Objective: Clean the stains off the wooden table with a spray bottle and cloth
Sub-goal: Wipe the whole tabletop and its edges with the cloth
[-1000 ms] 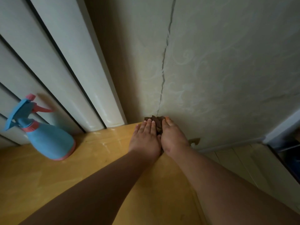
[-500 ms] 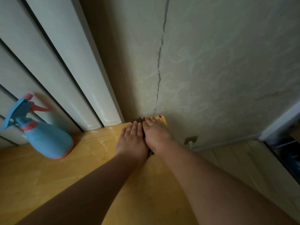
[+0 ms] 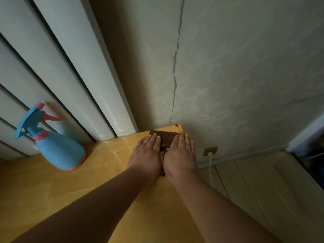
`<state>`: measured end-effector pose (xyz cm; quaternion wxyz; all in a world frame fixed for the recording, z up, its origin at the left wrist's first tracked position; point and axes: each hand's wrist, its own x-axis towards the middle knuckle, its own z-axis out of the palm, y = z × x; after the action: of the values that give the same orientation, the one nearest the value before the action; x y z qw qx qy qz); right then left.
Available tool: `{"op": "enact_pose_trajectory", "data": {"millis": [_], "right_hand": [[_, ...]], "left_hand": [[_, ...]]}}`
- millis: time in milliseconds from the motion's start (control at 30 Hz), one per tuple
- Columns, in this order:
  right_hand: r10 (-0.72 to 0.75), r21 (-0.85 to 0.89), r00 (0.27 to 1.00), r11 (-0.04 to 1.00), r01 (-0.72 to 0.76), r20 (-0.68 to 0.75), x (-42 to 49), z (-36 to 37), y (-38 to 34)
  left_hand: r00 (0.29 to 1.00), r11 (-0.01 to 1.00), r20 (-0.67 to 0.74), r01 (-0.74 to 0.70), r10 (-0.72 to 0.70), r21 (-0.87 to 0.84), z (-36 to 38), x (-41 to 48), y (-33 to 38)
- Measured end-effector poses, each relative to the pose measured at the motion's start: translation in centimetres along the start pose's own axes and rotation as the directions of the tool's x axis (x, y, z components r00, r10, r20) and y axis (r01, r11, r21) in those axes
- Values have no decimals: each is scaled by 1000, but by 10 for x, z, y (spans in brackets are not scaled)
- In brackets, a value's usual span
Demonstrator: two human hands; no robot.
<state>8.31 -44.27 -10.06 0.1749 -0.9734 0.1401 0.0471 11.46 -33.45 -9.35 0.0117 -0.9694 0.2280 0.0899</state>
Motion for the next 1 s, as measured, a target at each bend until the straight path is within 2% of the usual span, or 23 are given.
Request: {"op": "enact_pose_trajectory", "data": {"millis": [100,267,467,533,700,800,933,1000], "right_hand": [[-1,4,1000,1000,1,-9,12,-1,3],[-13,-116,998,993,6,-55,28,-7,7],[5,22,1000,1000,-5,3,61,-14,9],[-33,39,999,999,34,-23,73,-18,7],[-244,-29,970,969,244,-15,79,-24,-2],[-281,32,957,958,284,-70,72,-24,-5],[-220,113,970,966,231,-103,51,-24,-12],[-168,271,983,945,182,-75,39,-24,-11]], "left_hand": [[1000,1000,6,-9,9,-1,-1,9,-1],[1000,999,-2,12,-12,-30,-3,24,3],[999,997,-1,52,-52,-53,-6,33,13],[998,996,-6,66,-67,-55,-3,35,15],[993,993,14,117,-117,-14,-2,34,14],[995,995,-6,96,-96,18,-8,33,9],[989,996,-126,80,-73,47,-26,13,0],[980,990,-156,116,-127,-76,-32,0,-4]]}}
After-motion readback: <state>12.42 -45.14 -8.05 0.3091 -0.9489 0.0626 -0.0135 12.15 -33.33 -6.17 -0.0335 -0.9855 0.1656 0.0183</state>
